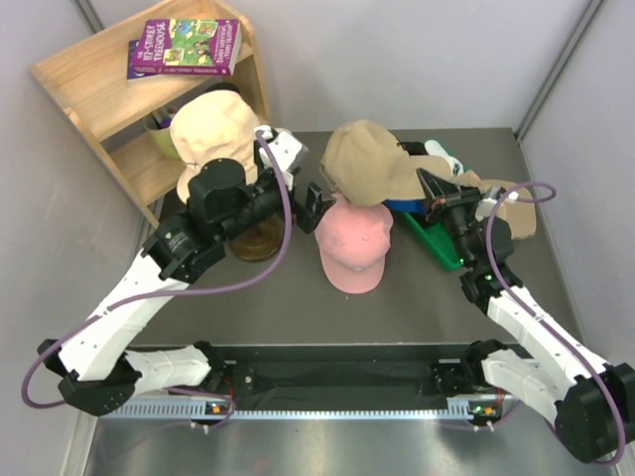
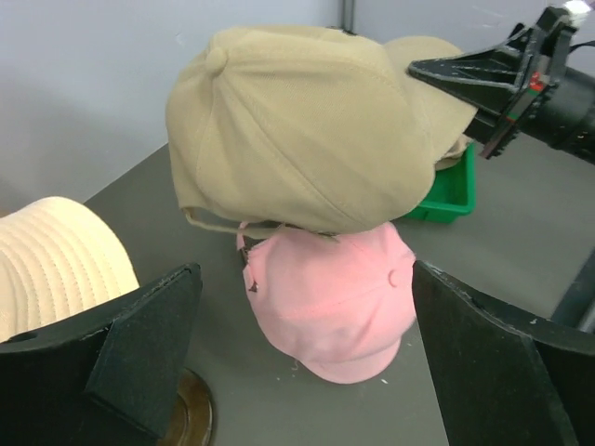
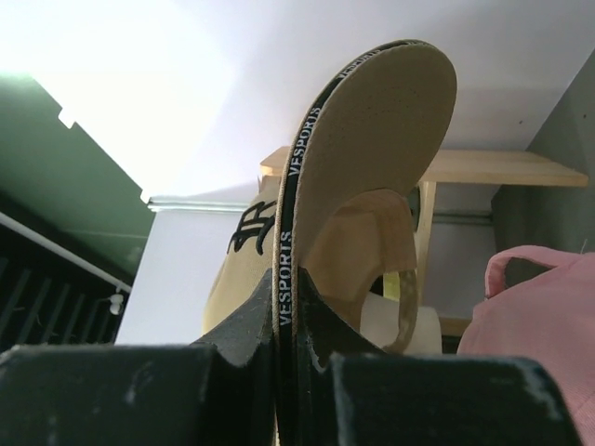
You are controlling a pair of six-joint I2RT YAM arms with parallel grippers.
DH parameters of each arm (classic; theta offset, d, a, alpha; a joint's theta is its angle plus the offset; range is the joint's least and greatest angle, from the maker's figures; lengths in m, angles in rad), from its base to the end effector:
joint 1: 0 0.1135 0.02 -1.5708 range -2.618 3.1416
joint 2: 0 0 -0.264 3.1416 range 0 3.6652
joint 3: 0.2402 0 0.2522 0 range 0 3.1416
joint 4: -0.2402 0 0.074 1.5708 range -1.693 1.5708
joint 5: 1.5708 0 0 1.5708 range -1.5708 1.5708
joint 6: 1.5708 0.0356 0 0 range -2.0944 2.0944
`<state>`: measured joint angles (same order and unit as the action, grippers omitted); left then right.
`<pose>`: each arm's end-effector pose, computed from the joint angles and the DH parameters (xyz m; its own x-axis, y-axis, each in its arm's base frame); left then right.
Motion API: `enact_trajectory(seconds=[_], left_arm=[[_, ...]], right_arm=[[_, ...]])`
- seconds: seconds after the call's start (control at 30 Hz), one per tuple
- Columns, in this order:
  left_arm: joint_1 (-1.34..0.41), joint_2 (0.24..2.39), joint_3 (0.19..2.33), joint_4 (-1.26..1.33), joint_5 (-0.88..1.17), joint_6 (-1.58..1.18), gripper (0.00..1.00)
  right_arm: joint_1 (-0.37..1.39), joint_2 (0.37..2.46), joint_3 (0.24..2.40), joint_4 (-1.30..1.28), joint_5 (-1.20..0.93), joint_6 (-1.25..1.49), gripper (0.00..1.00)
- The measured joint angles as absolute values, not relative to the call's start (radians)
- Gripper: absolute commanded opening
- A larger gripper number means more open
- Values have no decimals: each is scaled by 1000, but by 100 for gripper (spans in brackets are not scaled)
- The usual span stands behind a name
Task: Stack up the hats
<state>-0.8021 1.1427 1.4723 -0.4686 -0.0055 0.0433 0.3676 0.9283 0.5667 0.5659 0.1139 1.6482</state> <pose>0.1609 -0.1661 0.4745 -0.0653 0.1298 -0.9894 0.7185 0.6941 0.0436 0.2061 0.0750 0.3165 -0.2671 0.9586 0.0987 -0.1692 -0.1475 0.9745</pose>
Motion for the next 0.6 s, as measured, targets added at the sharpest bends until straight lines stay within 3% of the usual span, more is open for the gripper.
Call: enact_trajectory(seconds=[0.3,0.6], left_arm=[[-802,1105,1548,-502,32,12,99],[-802,1113,1545,-461,-9,-42,99]], right_arm=[[387,889,522,576,126,1615,0],[518,897,521,564,166,1598,0]])
